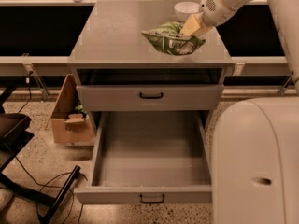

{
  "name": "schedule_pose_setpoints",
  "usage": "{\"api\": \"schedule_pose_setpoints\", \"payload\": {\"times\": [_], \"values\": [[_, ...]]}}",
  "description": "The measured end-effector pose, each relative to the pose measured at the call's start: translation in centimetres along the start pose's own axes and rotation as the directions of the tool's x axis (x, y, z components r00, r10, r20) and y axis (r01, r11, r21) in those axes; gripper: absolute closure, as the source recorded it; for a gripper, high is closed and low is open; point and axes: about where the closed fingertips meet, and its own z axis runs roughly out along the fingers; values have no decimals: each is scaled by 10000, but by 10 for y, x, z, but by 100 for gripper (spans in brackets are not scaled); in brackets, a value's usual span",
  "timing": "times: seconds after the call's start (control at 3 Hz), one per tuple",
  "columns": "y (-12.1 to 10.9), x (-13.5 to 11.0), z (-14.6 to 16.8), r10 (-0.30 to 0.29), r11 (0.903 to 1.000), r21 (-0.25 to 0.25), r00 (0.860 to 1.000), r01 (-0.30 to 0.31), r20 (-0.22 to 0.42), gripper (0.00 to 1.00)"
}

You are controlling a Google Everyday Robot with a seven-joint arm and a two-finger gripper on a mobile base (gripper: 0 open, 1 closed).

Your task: Place green jalapeno chip bag into middle drawer

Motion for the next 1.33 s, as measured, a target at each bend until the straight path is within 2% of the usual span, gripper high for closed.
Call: {"api": "schedule_pose_setpoints", "payload": {"times": [0.33,0.67,1.0,1.33], "values": [[4,52,-27,715,9935,-876,9972,-731,-211,100],[10,104,-15,1194,9727,-1924,9908,-1296,-642,100],[10,104,-15,1192,9728,-1923,9908,-1294,-636,100],[15,112,11,1084,9750,-1821,9878,-1276,-1115,100]]}}
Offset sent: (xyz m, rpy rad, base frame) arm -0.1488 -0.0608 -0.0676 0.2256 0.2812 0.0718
